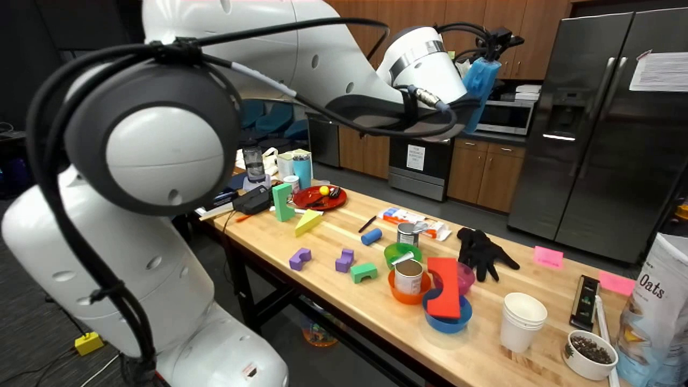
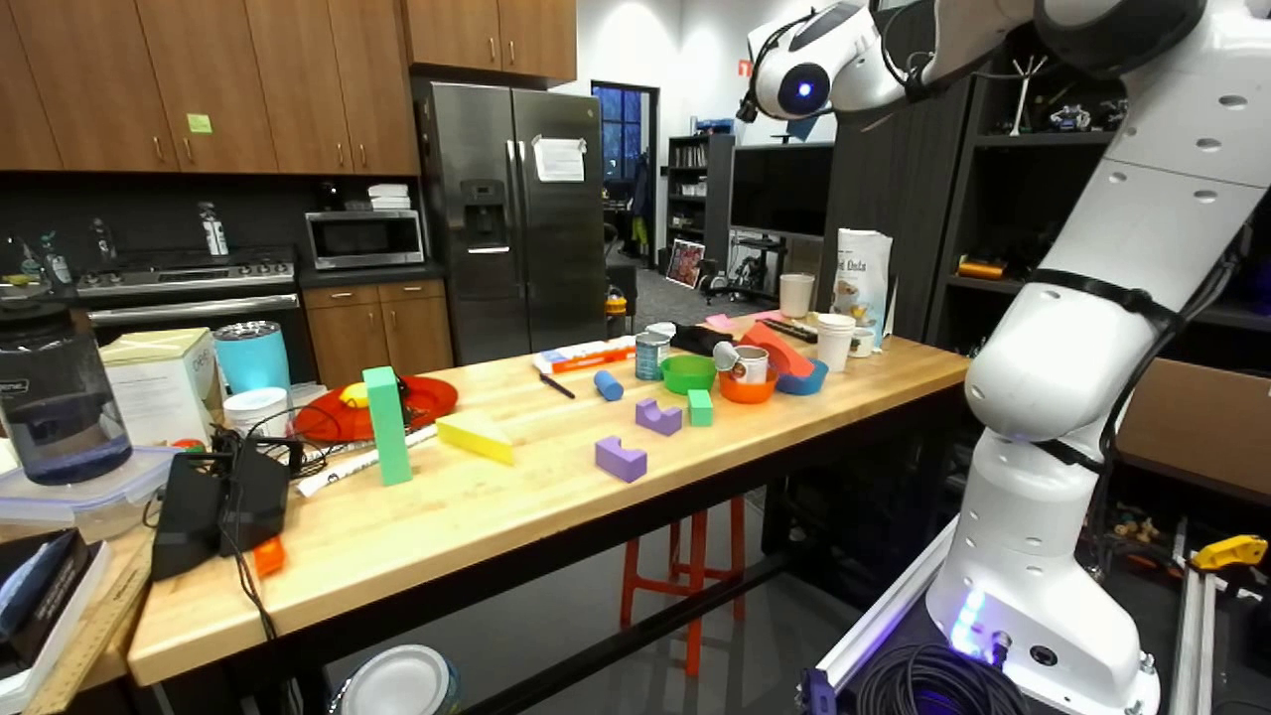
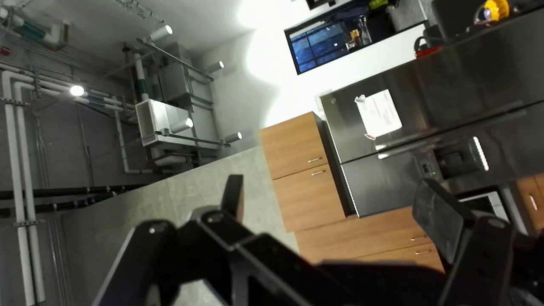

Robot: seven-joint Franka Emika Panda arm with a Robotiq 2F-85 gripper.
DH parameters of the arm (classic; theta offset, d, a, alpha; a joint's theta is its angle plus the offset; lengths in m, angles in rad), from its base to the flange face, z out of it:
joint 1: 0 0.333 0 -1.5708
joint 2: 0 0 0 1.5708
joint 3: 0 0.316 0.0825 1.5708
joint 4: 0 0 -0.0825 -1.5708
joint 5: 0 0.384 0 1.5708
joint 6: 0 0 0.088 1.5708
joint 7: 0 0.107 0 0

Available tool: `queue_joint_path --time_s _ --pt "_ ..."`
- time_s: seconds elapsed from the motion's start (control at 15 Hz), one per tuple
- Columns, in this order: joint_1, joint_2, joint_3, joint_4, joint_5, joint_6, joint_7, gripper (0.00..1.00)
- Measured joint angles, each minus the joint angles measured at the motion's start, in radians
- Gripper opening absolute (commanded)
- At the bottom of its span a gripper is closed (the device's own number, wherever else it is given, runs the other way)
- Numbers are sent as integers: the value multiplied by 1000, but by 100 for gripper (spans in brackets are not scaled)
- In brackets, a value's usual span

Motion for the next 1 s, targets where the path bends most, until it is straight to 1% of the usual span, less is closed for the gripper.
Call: queue_joint_path --time_s 0.13,0.27,0.47,0.67,0.87,1.0 --pt "0 48 -10 34 -2 31 32 100" --pt "-1 86 -17 51 2 39 49 100" --pt "-8 116 -20 48 71 25 33 100" --pt "-25 121 -10 15 239 -41 -50 100" --pt "-38 113 15 -30 421 -160 -147 100" --pt "-38 99 38 -60 499 -246 -184 100"
